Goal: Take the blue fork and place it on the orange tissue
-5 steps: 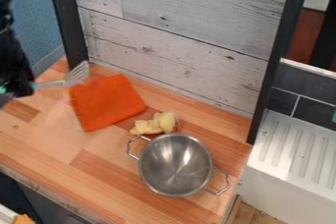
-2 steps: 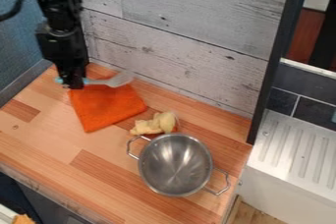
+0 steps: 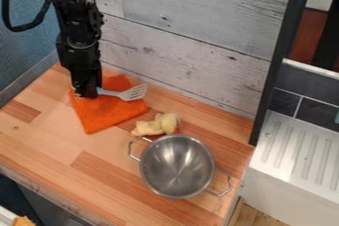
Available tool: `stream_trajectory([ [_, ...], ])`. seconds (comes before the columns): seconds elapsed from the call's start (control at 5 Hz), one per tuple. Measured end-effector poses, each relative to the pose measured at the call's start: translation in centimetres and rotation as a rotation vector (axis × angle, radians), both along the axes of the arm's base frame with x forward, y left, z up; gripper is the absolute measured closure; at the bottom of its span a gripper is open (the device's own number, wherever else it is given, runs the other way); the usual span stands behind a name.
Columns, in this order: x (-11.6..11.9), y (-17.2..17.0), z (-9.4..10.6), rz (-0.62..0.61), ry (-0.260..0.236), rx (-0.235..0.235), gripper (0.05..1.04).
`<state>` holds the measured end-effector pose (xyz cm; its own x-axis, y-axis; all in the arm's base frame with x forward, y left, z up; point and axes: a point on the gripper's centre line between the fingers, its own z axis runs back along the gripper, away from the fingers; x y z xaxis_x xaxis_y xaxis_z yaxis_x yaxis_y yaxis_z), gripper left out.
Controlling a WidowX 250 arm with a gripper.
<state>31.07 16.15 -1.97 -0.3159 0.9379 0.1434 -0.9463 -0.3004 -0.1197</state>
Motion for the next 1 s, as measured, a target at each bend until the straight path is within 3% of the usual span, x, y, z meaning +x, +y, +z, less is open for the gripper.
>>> stream_trajectory([
  [0.2,-0.2,-0.4,-1.3,-0.052,0.04,0.006,0.715],
  [0.6,-0.4,-0.8,-1.3,-0.085,0.059,-0.005,0.133],
  [0.8,-0.7,-1.0,-0.7,-0.087,0.057,-0.006,0.078],
  [1.0,-0.7,-1.1,0.6,-0.08,0.039,-0.007,0.083],
])
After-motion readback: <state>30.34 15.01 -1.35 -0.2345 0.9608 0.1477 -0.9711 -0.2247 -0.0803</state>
